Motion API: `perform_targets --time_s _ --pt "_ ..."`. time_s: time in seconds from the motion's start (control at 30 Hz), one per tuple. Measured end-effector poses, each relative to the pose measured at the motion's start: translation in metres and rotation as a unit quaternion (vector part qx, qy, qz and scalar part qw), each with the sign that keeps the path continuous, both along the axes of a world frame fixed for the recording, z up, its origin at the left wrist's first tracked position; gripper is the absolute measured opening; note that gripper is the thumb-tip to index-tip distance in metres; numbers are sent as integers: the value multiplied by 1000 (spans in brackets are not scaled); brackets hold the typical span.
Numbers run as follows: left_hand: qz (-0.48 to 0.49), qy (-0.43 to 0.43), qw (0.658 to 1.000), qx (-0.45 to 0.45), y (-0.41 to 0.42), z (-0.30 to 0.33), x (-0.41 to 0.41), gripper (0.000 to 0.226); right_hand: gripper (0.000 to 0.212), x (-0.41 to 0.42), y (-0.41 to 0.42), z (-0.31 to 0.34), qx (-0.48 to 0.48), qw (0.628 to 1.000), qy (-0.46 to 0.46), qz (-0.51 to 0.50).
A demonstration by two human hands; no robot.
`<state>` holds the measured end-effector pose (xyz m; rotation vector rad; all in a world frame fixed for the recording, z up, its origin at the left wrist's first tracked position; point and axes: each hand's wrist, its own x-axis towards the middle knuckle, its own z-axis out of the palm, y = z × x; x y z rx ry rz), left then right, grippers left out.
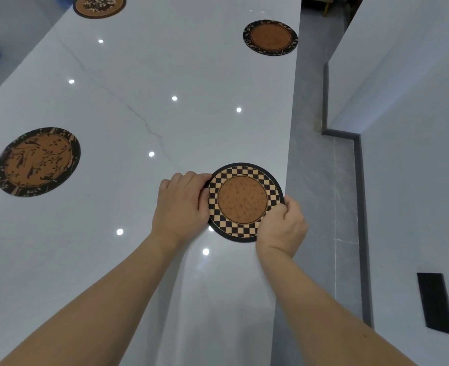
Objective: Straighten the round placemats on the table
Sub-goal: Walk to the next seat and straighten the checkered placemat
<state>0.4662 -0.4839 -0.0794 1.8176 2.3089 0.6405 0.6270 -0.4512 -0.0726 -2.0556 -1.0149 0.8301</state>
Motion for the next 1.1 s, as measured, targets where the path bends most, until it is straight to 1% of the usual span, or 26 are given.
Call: perform_targets --time_s 0.4,0.5,0.6,0.73,0.9,1.1 --pt "5 17 1000 1 1 2 3 24 43 0 3 -5 2 999 -37 16" --pt "11 29 999 6 1 1 3 23 45 -4 4 -6 -9 993 -94 65" --pt "24 51 998 6 1 1 4 28 53 -10 6 -6 -13 974 -180 135" --pt "16 46 997 -57 5 0 3 44 60 -13 8 -8 -15 957 -234 169" --pt "15 37 996 -86 6 -4 3 51 59 -13 10 -12 -19 955 -241 172" --pt "22 40 996 -80 7 -8 2 51 59 -13 12 -13 -20 954 -245 173"
